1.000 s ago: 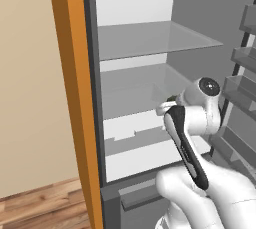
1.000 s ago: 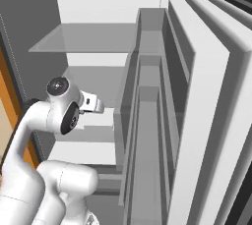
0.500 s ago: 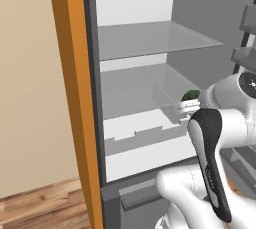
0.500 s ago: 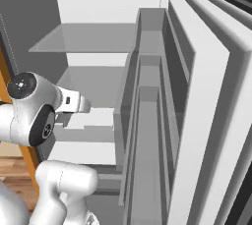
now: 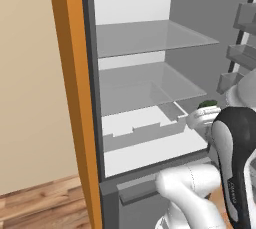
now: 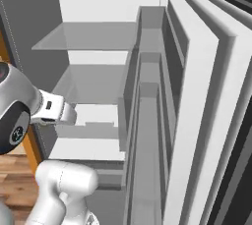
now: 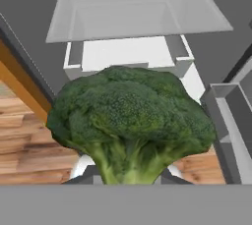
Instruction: Place one broccoli and one fish in each tupperware on the nearby counter, to pack two identical lunches.
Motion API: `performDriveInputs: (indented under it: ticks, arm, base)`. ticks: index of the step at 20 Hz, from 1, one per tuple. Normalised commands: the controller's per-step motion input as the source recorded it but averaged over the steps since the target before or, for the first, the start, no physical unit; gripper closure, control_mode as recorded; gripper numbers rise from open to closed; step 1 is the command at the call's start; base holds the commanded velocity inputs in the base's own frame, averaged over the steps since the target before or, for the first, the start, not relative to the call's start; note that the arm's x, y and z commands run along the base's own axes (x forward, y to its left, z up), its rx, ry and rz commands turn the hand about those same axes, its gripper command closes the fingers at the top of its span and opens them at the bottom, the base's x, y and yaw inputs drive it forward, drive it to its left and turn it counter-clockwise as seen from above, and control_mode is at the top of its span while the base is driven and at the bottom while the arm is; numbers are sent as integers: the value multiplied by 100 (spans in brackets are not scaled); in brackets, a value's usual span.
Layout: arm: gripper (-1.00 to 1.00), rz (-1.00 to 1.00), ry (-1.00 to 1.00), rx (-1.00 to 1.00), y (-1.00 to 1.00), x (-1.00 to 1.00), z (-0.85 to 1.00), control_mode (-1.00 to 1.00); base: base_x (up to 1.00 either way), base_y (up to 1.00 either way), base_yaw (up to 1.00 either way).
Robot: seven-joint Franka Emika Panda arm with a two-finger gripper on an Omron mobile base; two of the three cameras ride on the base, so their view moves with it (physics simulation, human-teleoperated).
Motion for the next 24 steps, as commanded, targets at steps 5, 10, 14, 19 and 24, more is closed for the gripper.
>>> performDriveInputs:
  ticks: [5,10,14,19,24]
  arm:
    - [100,0,0,0,0,0,0,100]
    - [100,0,0,0,0,0,0,100]
    - [100,0,0,0,0,0,0,100]
    - [100,0,0,0,0,0,0,100]
    - [100,0,0,0,0,0,0,100]
  base:
    - [-99,40,0]
    - [-69,93,0]
    - [-87,100,1]
    - [-100,80,0]
    - [-100,26,0]
